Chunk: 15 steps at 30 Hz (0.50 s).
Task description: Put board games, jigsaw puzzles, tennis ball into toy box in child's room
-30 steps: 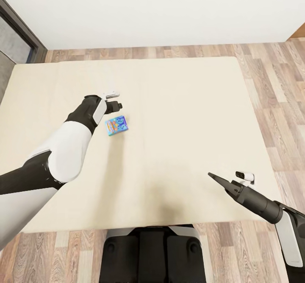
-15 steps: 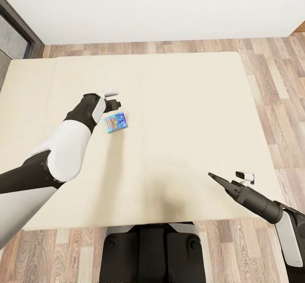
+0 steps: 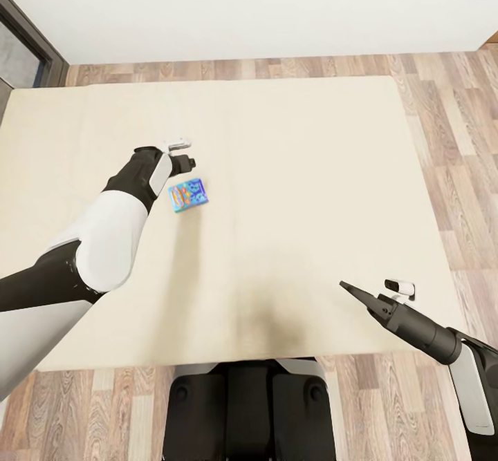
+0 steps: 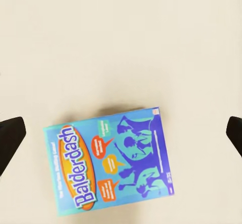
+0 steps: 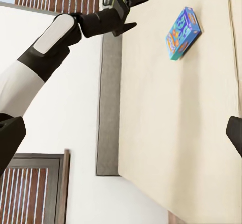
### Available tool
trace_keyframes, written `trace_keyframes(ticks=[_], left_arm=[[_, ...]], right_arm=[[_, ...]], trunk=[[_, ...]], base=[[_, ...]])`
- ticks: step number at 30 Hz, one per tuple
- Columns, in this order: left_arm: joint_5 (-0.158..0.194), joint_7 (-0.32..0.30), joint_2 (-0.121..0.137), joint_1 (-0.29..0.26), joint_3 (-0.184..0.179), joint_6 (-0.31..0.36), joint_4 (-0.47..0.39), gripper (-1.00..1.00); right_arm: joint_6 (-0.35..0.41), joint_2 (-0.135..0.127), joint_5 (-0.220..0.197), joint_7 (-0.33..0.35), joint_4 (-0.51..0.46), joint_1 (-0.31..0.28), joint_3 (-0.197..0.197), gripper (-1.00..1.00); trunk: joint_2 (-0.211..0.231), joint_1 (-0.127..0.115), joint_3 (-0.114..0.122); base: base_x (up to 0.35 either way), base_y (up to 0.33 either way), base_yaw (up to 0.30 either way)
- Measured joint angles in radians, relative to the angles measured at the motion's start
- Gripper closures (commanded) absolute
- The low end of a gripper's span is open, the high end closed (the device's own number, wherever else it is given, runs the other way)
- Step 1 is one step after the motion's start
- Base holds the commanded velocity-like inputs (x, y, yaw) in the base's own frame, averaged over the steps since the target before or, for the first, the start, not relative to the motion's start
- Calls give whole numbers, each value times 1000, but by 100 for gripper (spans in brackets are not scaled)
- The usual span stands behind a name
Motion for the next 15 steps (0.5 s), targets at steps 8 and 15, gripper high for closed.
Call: trace_keyframes(ticks=[8,15], left_arm=[[0,0,0,-1,0,-49,0,-100],[0,0,-1,-1,1,-58,1,-100]], right_arm=[[-1,0,1,0,2,0,0,-100],[-2,0,1,0,4,0,0,-100]], trunk=[[0,0,-13],[0,0,-25]], base=[[0,0,0],[0,0,0]])
